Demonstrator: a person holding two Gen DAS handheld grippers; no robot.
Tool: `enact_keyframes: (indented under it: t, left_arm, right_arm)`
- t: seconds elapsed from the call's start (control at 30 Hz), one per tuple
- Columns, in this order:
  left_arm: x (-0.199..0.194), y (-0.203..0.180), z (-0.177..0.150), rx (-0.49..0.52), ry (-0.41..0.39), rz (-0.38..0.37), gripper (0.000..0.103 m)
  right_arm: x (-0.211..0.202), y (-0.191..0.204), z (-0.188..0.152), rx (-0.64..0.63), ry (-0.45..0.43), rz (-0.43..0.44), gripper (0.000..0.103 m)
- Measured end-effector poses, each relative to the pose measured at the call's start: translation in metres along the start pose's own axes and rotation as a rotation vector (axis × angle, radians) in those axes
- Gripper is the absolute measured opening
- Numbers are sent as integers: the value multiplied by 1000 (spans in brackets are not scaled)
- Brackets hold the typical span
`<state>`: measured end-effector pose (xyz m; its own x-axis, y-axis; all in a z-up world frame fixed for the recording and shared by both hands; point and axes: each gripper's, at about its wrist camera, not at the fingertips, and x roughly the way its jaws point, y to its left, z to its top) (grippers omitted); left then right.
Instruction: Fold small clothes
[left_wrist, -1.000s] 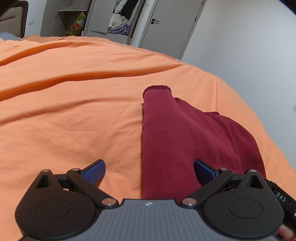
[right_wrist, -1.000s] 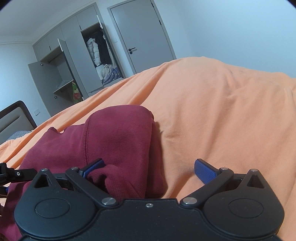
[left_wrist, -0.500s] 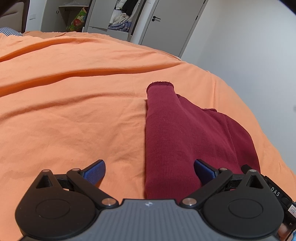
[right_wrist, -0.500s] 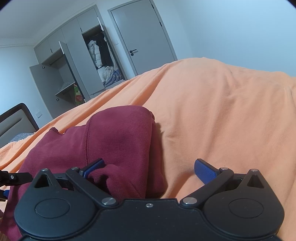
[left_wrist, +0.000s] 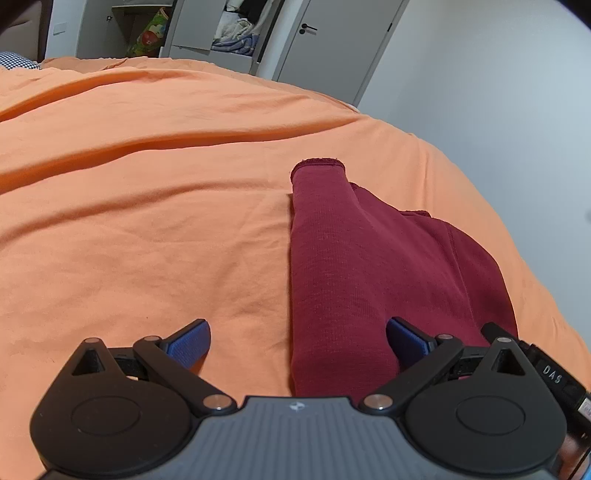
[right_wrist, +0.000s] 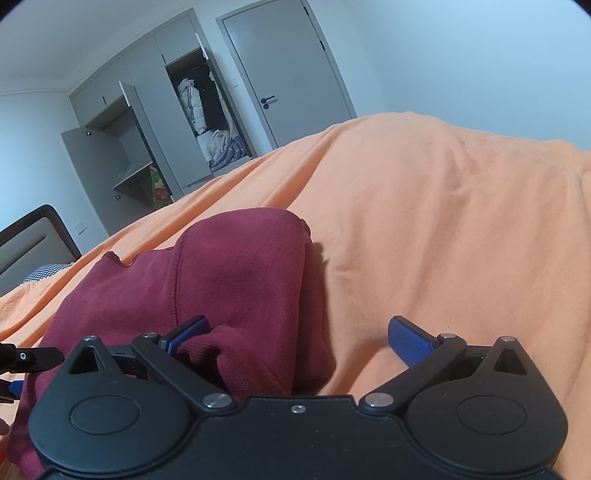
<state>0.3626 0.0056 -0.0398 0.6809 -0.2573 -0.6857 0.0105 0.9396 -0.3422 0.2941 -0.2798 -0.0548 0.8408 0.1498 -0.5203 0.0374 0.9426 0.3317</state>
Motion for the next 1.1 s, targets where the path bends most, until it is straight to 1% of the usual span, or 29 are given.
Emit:
enact_keyframes:
  t: [0.13,0.27,0.33,0.37,0.4,0.43,0.47,0.5,0.53,0.6,0.63,0.67,0.7,0.73,0.77,0.8,0.83,0.87,0.9,1.0,1.1]
  left_arm:
    - [-1,2,5,17,23,-22,102]
    - [1,5,9,28,38,-58,102]
    - [0,4,9,33,38,-75,97]
    - [0,2,10,36,41,-90,90]
    - [-1,1,10,36,44,-106,81]
    - [-1,0,11,37,49,-126,76]
    - [-1,-2,12,38,54,-145,66]
    - [-1,-4,14,37,60,-162,59]
    - [-1,-6,15,37,65,-168,58]
    - [-1,-10,17,48,71,-155,56]
    - [-2,-10,17,54,73,-149,55]
    - [-2,-11,17,57,74,-148,51]
    - [-3,-12,17,59,71,-148,43]
    - [-5,-13,17,60,64,-151,39]
    - [-8,-15,18,65,55,-151,32]
    - [-11,-17,18,77,40,-143,27]
    - [-15,-19,19,95,27,-138,26]
    - [-20,-21,21,109,13,-141,25]
    - [-25,-21,23,113,2,-149,24]
    - [-37,-20,32,113,-15,-172,23]
    - [-56,-19,39,150,-67,-137,23]
  right_arm:
    - [-2,2,12,0,34,20,102]
    - [-1,-9,24,88,63,102,103]
    - [3,-13,28,104,89,117,101]
    - [6,-12,29,96,101,110,97]
    - [7,-11,29,80,108,93,90]
    - [8,-9,29,67,110,86,87]
    - [8,-7,29,60,112,92,82]
    - [8,-6,29,59,114,101,74]
    - [7,-5,28,63,117,110,71]
    - [6,-3,29,64,120,106,64]
    - [5,-2,29,61,121,104,62]
    - [4,-2,30,58,123,103,60]
    - [3,-2,31,56,125,102,58]
    - [2,-2,31,54,127,100,57]
    - [1,-2,31,51,127,98,53]
    - [-1,0,31,45,126,96,44]
    - [-2,0,32,37,125,98,38]
    - [-4,2,32,33,121,108,24]
    - [-6,2,33,37,116,131,21]
    - [-18,13,40,0,84,131,19]
    - [-29,27,50,-17,43,163,18]
